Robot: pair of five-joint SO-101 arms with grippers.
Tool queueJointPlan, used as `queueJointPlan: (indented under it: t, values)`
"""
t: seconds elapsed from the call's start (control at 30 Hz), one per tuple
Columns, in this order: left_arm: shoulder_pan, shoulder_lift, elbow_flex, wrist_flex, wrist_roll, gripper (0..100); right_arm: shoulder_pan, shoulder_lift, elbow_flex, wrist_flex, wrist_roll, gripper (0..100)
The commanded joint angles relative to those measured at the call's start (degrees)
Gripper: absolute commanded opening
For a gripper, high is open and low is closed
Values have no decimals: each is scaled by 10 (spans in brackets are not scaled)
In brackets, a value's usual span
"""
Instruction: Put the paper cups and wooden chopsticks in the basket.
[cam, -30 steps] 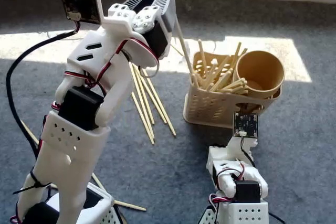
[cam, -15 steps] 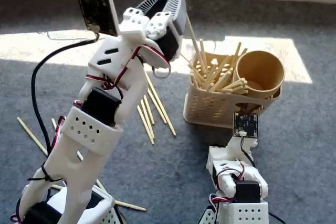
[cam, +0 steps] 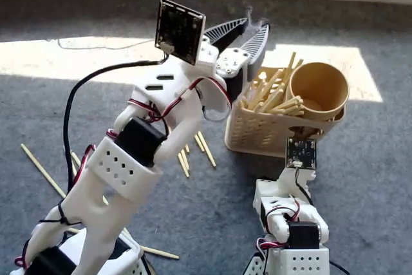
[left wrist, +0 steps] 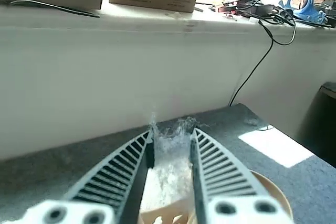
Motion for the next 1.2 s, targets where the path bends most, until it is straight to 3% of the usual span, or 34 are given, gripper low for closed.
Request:
queueJointPlan:
  t: [0.0,0.27,0.73,1.17]
  values:
    - [4,-20,-58,45,-17,123,-4,-1,58,4,5,8]
    - [-33,-20,-122,131,-15,122,-4,-1,58,4,5,8]
    - [-246,-14,-122,325,-17,122,-4,-1,58,4,5,8]
    - [-288,-14,62,315,-18,83,-4,-1,58,4,5,8]
